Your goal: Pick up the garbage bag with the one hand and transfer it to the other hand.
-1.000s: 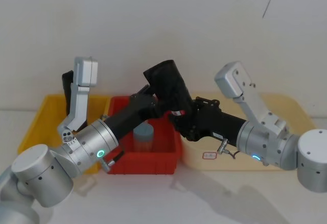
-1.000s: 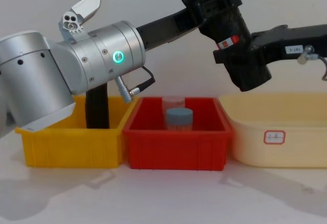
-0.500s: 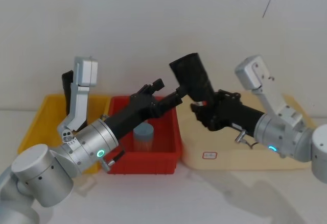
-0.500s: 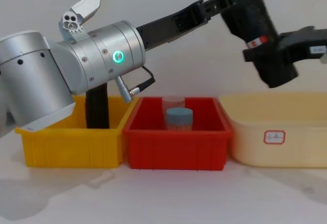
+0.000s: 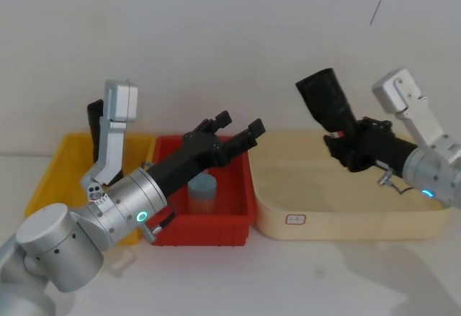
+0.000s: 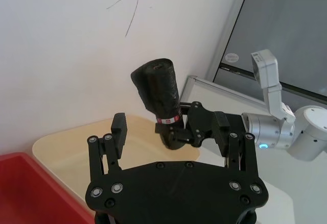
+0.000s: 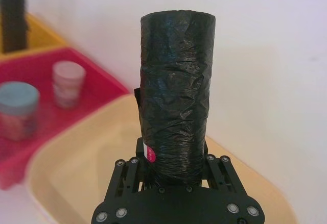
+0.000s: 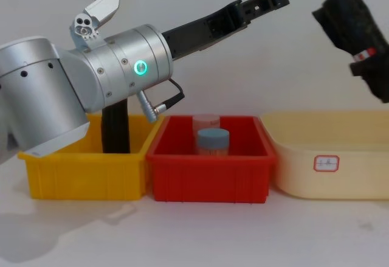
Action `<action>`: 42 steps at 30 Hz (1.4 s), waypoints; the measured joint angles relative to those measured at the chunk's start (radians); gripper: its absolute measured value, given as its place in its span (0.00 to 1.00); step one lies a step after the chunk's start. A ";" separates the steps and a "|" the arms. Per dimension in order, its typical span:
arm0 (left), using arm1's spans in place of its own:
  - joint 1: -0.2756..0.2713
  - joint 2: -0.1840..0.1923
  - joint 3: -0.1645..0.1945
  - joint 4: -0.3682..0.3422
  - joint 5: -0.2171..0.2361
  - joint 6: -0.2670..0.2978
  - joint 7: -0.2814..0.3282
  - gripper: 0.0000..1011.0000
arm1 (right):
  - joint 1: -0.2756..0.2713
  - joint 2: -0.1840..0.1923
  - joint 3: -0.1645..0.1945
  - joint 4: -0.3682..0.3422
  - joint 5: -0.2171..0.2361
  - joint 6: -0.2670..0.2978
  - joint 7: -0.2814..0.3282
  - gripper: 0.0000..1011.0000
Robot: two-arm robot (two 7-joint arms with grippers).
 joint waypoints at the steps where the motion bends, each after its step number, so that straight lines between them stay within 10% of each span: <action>1: 0.000 0.000 0.000 0.000 0.000 0.000 0.000 0.99 | 0.003 0.004 0.000 0.003 -0.004 0.004 -0.002 0.54; 23: 0.005 0.005 -0.006 -0.008 0.001 -0.009 0.017 0.99 | 0.063 0.090 -0.024 0.062 -0.111 0.064 0.028 0.99; 42: 0.069 0.066 -0.075 -0.090 0.033 -0.071 0.164 0.99 | 0.096 -0.016 -0.014 0.119 -0.024 -0.052 0.119 0.99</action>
